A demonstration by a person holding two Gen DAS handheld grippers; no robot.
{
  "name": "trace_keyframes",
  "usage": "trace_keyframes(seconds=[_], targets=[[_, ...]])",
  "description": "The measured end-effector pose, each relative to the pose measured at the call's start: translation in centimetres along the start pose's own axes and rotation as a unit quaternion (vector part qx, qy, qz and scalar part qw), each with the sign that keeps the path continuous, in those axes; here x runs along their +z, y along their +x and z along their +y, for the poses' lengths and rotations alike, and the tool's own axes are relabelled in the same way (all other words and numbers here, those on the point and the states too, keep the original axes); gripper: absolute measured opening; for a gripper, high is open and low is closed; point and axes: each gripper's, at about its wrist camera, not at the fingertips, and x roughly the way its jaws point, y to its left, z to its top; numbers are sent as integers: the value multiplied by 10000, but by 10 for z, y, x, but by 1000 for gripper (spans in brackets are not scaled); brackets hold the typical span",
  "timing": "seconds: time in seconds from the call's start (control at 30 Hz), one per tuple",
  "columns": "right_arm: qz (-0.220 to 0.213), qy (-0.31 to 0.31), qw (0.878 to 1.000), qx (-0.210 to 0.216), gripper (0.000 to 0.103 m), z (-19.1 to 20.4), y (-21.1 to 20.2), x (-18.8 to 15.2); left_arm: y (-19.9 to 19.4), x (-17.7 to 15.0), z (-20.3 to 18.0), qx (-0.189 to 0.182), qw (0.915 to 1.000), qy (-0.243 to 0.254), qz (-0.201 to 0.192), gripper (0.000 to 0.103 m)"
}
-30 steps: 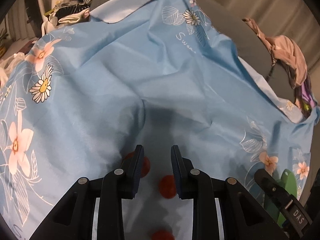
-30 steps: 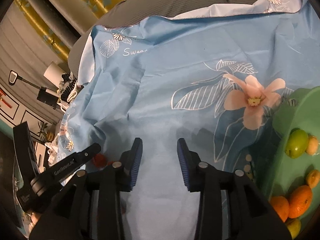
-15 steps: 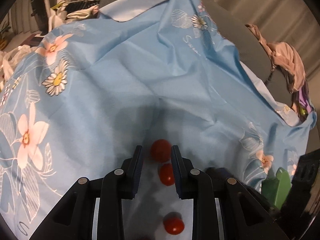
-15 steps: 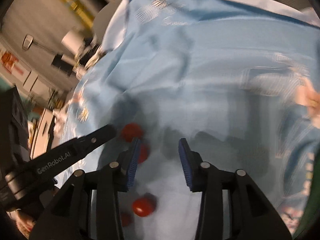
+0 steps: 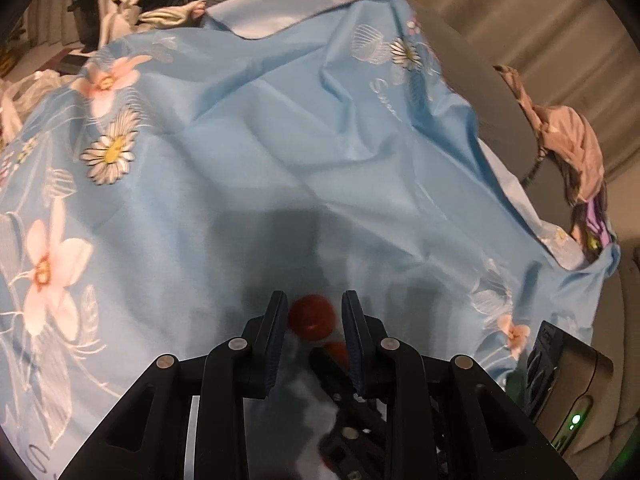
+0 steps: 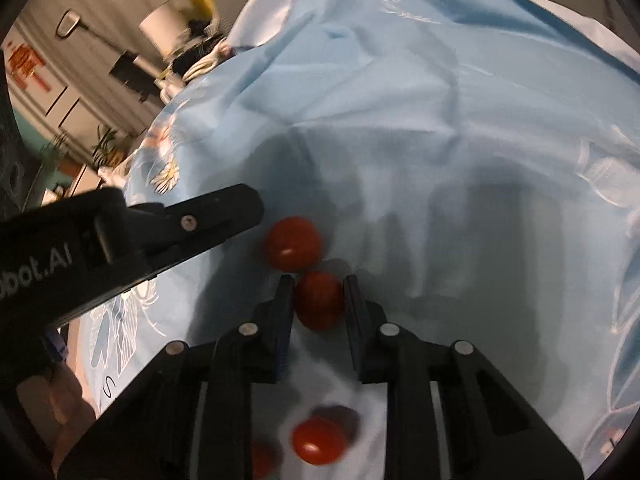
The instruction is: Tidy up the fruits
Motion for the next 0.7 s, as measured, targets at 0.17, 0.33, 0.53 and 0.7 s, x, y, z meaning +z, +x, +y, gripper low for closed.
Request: trace_keyframes(seconds=[0.17,0.33,0.53,0.7], targets=[[-314,684,9972,35,25,-42,-33,-3,22,-2,-13,105,9994,289,174,25],[-614,900,9940,-28,25,-58,-62,-7,21,-7,-24,513,9971,557,44,25],[-759,932,9927,46,25,-57,-73,-7,21,-9,-25,982,9930,660,-28,25],[-888,905,9919,31,25,-55,-83,-7,36,-10,-27,1083,9911,777,-58,25]])
